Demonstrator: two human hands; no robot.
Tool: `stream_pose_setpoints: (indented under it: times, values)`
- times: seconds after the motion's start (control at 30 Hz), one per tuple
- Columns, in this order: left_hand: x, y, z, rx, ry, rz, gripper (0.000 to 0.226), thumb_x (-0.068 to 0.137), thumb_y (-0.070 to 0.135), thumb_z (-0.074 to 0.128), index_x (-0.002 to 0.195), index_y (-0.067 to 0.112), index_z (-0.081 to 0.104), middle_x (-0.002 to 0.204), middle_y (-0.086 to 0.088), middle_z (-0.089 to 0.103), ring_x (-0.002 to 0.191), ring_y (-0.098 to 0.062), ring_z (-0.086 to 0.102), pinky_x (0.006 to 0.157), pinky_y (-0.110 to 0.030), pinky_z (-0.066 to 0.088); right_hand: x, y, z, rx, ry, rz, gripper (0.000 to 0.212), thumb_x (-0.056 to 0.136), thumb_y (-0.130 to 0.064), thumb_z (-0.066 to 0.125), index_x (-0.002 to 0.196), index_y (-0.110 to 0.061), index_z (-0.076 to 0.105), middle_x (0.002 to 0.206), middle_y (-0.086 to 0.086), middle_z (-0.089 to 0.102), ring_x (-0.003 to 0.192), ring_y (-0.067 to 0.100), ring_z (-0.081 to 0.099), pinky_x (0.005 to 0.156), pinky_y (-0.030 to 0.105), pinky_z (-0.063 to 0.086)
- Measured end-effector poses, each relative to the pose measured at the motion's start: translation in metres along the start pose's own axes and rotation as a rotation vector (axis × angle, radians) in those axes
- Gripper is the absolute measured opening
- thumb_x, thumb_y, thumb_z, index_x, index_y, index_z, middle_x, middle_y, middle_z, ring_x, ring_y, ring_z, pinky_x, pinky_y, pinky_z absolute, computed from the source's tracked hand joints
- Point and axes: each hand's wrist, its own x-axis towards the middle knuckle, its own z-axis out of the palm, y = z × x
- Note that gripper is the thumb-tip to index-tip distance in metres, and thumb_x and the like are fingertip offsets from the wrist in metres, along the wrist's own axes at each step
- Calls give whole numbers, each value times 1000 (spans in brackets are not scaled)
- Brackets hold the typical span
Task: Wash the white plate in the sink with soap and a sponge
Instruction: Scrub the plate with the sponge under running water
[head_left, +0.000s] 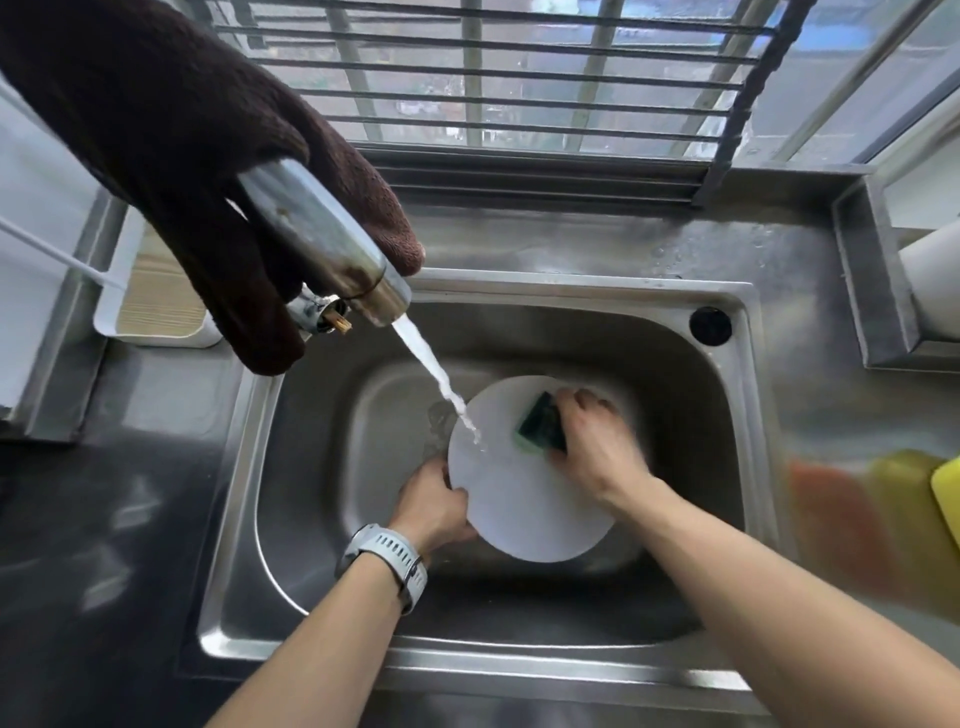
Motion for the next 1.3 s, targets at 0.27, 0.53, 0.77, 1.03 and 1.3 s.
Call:
stream_pose_setpoints:
  times: [0.27, 0.53, 0.77, 1.03, 1.3]
  values:
    - [2, -5, 0, 68, 51, 0, 30, 84, 12, 47, 114, 8, 48, 118, -14, 61, 100, -42, 67, 57, -47, 64, -77, -14, 1, -52, -177, -45, 48, 84, -37, 63, 124, -14, 48, 113, 9, 63, 98, 34, 65, 74, 40, 51]
    - [-7, -10, 3, -72, 10, -11, 26, 77, 7, 50, 96, 24, 50, 106, -13, 65, 96, -39, 69, 57, -49, 64, -1, -56, 18, 110, 12, -185, 51, 87, -25, 64, 134, -24, 43, 106, 13, 62, 90, 38, 62, 65, 38, 45]
    - [-4, -8, 1, -101, 49, -18, 23, 84, 3, 47, 96, 23, 49, 112, -15, 62, 95, -42, 69, 54, -47, 63, -21, 14, -3, -59, -87, 10, 52, 90, -30, 62, 139, -25, 44, 121, 16, 64, 103, 37, 65, 84, 44, 55]
    - [-12, -2, 2, -195, -30, -79, 29, 82, 11, 57, 108, 22, 51, 115, -15, 63, 102, -42, 67, 61, -52, 64, -38, -63, 28, 67, -59, -181, 38, 93, -34, 57, 130, -26, 51, 108, 12, 60, 92, 37, 64, 74, 44, 56]
    - [-16, 5, -3, -206, -30, -87, 32, 95, -3, 44, 111, 25, 47, 121, -7, 63, 98, -35, 71, 64, -41, 65, -6, 5, -4, -139, -23, -30, 55, 91, -35, 60, 142, -22, 43, 123, 16, 62, 110, 37, 59, 86, 43, 52]
